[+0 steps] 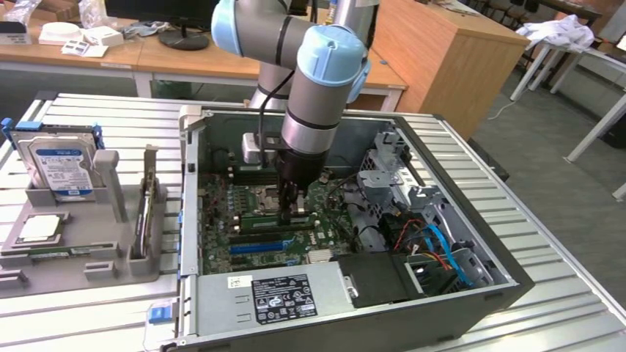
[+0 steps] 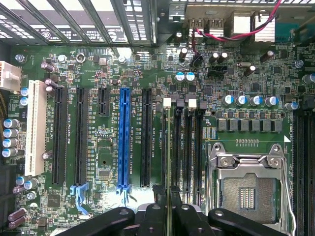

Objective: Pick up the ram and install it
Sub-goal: 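Insert the ram into the slot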

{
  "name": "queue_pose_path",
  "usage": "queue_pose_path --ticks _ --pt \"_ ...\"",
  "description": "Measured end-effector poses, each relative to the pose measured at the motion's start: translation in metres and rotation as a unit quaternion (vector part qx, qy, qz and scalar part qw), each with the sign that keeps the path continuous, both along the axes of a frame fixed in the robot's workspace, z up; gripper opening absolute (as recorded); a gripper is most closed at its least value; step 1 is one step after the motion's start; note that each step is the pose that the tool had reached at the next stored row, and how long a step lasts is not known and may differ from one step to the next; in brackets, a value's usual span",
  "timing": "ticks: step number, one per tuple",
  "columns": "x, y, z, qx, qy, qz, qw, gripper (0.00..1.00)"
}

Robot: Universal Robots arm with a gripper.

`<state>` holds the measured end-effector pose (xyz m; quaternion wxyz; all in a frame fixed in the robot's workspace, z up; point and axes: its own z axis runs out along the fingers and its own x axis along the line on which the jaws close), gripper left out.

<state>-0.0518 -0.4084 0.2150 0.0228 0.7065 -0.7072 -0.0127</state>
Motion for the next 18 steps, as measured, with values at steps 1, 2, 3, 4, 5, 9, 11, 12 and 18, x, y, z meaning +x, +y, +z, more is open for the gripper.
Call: queue_pose_path --ticks 1,2,3,4,5,9,11,12,18 --pt "0.0 0.0 0.0 0.0 0.0 0.0 1.0 0.14" --pt "0.0 0.0 0.0 0.0 0.0 0.0 1.0 0.14" --pt "0.0 0.0 0.0 0.0 0.0 0.0 1.0 0.14" --pt "0.0 0.0 0.0 0.0 0.0 0.0 1.0 0.14" --pt "0.0 0.0 0.0 0.0 0.0 0.0 1.0 0.14" --pt "0.0 0.0 0.0 0.0 0.0 0.0 1.0 0.15" --pt "0.0 0.0 0.0 0.0 0.0 0.0 1.0 0.22" --pt "0.0 0.0 0.0 0.0 0.0 0.0 1.0 0.22" --pt "0.0 0.0 0.0 0.0 0.0 0.0 1.0 0.35"
